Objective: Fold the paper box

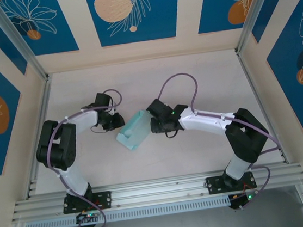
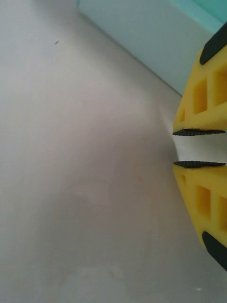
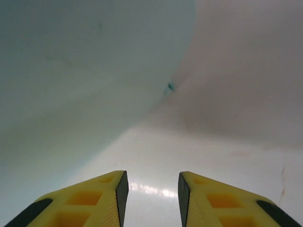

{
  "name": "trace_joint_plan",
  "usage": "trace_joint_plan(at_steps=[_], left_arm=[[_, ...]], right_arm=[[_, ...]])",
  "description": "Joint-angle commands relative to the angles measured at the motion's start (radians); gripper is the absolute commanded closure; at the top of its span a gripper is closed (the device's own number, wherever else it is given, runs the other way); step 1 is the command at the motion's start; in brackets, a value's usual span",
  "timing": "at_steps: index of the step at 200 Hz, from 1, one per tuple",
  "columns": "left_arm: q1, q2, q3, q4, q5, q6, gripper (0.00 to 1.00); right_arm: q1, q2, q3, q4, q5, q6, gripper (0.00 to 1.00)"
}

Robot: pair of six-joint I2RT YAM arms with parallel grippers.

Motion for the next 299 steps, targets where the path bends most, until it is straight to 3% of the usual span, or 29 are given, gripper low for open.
trace_joint_plan(at_steps=[1,53,87,118,154,187,200,221,247,274,299], left_arm=[[-0.033,-0.094,-0.085,0.073,0.018,-0.103,0.78],[-0.116,-0.287,-0.259,0.148,-0.077,-0.278,0.80],[-0.240,-0.324,-0.351,0.271,-0.119,-0.436,0.79],[-0.305,-0.344,-0.383,0.356,-0.111,-0.516,0.80],[-0.341,-0.448,-0.363,0.311,-0.122,-0.499,0.74],[-0.293,-0.584,-0.218,0.027,-0.328,-0.286,0.57],[-0.227,-0.560,-0.155,-0.034,-0.342,-0.205,0.52],[-0.127,-0.481,-0.104,0.009,-0.280,-0.094,0.50],[-0.084,-0.325,-0.027,0.073,-0.195,0.012,0.53],[-0.083,-0.173,0.045,0.103,-0.111,0.065,0.57],[-0.083,-0.110,0.048,0.166,-0.050,0.075,0.58]], right_arm=[[-0.052,0.039,0.077,0.030,-0.089,-0.099,0.63],[-0.140,0.084,0.120,0.021,-0.113,-0.148,0.63],[-0.217,0.093,0.135,0.017,-0.164,-0.178,0.63],[-0.273,0.047,0.164,-0.059,-0.134,-0.208,0.63],[-0.361,-0.088,0.120,-0.207,-0.035,-0.152,0.62],[-0.374,-0.345,-0.072,-0.315,0.023,-0.008,0.59],[-0.352,-0.458,-0.163,-0.332,-0.002,0.065,0.56],[-0.273,-0.628,-0.288,-0.339,-0.049,0.192,0.54],[-0.081,-0.783,-0.415,-0.256,-0.075,0.384,0.45],[0.098,-0.816,-0.543,-0.020,-0.085,0.550,0.35],[0.163,-0.760,-0.659,0.290,-0.122,0.632,0.25]])
